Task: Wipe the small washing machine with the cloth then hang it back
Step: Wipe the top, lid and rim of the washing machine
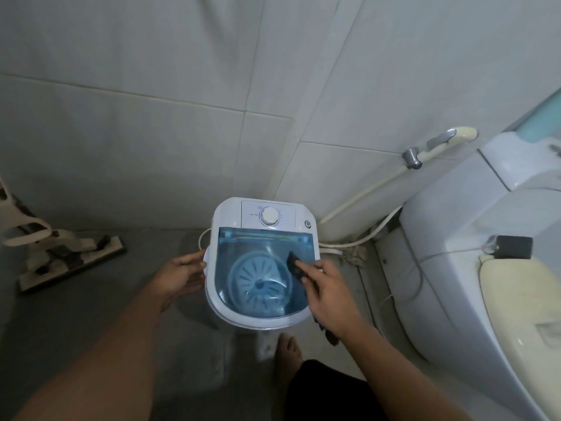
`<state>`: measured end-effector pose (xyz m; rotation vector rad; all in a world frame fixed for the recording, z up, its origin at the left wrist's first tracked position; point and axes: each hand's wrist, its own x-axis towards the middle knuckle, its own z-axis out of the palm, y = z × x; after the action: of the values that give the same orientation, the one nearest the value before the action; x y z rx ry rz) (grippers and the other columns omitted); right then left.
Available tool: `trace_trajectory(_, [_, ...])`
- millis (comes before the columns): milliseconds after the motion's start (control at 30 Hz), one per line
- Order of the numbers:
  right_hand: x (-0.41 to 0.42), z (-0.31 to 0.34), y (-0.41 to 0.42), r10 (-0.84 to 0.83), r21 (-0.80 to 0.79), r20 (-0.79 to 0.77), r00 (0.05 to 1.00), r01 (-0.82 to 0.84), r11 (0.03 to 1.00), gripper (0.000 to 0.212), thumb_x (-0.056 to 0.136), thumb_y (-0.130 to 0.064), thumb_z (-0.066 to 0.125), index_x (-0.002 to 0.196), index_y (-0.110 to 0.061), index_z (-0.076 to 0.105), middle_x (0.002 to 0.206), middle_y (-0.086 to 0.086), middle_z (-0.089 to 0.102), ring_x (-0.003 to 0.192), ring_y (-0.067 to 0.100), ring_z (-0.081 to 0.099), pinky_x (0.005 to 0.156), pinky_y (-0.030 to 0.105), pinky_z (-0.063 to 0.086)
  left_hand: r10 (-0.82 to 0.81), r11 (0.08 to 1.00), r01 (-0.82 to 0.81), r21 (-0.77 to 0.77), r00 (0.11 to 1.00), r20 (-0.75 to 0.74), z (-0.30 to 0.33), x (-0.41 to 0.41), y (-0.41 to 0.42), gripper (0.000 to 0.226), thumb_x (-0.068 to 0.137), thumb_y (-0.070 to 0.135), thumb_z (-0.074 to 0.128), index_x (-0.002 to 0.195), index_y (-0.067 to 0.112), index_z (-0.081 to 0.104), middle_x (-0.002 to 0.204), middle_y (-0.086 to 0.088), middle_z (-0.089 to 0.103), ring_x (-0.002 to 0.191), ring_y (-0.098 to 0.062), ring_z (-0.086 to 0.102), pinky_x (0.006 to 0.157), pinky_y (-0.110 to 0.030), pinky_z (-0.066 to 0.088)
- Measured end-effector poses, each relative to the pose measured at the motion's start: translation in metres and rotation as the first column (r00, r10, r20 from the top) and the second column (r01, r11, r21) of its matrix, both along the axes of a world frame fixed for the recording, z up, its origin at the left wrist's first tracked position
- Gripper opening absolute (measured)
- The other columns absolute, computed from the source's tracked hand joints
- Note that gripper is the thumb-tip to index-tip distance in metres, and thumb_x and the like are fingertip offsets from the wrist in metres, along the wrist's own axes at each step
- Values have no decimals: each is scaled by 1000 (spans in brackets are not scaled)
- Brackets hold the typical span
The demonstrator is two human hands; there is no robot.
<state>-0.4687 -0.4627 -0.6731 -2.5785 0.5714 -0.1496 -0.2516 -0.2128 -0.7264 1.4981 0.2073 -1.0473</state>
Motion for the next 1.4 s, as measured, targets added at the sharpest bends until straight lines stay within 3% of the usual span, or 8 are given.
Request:
trace_trajectory(100, [-8, -20, -12, -298, 23, 16, 955, 297, 954, 41, 99, -19, 57, 137, -33, 61, 108, 0, 51, 103, 23, 56, 95, 37, 50, 3, 1000, -3, 4, 1000, 5, 0, -1, -1, 37, 95, 7, 57, 128, 22, 65, 96, -2, 76, 85, -17, 68, 85, -33, 54])
trace_trajectory(267, [-27, -49, 53, -384, -26, 58, 921, 386, 922, 43, 96, -21, 59, 138, -31, 61, 113, -1, 50, 99, 18, 49, 83, 39, 55, 17, 1000, -17, 6, 1000, 2, 3, -2, -2, 38, 95, 7, 57, 129, 22, 64, 104, -7, 74, 87, -19, 69, 80, -31, 54])
trace_trajectory(467, [-27, -50, 132, -184, -29, 31, 982, 185, 982, 49, 96, -35, 46, 145, -42, 49, 127, -1, 51, 107, 20, 54, 84, 36, 53, 2, 1000, -2, -1, 1000, -8, -2, 0, -2, 40, 96, 8, 57, 133, 22, 62, 120, -12, 71, 103, -25, 67, 88, -34, 52])
trace_trajectory(567, [-18, -36, 138, -58, 230, 118, 991, 30, 973, 44, 99, -28, 53, 142, -36, 56, 125, -5, 50, 116, 8, 52, 100, 25, 47, -4, 1000, 4, 13, 1000, -8, -4, 2, -1, 41, 95, 9, 58, 134, 21, 62, 120, -12, 71, 112, -28, 66, 92, -36, 51])
trace_trajectory(667, [-11, -31, 97, -366, 342, 215, 905, 282, 897, 42, 100, -22, 57, 140, -30, 59, 119, -4, 49, 114, 10, 55, 101, 29, 49, -14, 1000, 13, 22, 1000, 8, -2, 1, -1, 40, 95, 9, 58, 133, 22, 62, 118, -10, 72, 103, -26, 68, 88, -36, 52])
trace_trajectory(767, [-15, -39, 47, -585, 246, 178, 791, 540, 805, 43, 99, -16, 59, 141, -27, 59, 112, 0, 46, 107, 19, 54, 97, 37, 51, -10, 1000, 10, 18, 1000, 15, -3, -1, 0, 41, 95, 9, 58, 134, 21, 61, 119, -13, 71, 100, -25, 67, 85, -34, 52])
trace_trajectory(1100, [-38, -69, 103, -391, -31, 176, 903, 402, 915, 50, 98, -25, 55, 147, -34, 52, 126, 5, 50, 105, 25, 49, 86, 42, 51, 20, 1000, -20, 6, 1000, 6, 0, -3, -2, 40, 96, 8, 58, 133, 21, 62, 108, -11, 71, 86, -19, 67, 85, -32, 52])
trace_trajectory(1400, [20, -50, 175, 6, -36, 104, 995, -2, 999, 48, 98, -28, 50, 146, -32, 48, 126, 6, 52, 107, 26, 52, 87, 43, 49, 52, 999, -52, -6, 998, -25, -2, -2, 0, 36, 94, 8, 59, 127, 22, 66, 88, -2, 74, 78, -15, 66, 67, -26, 56])
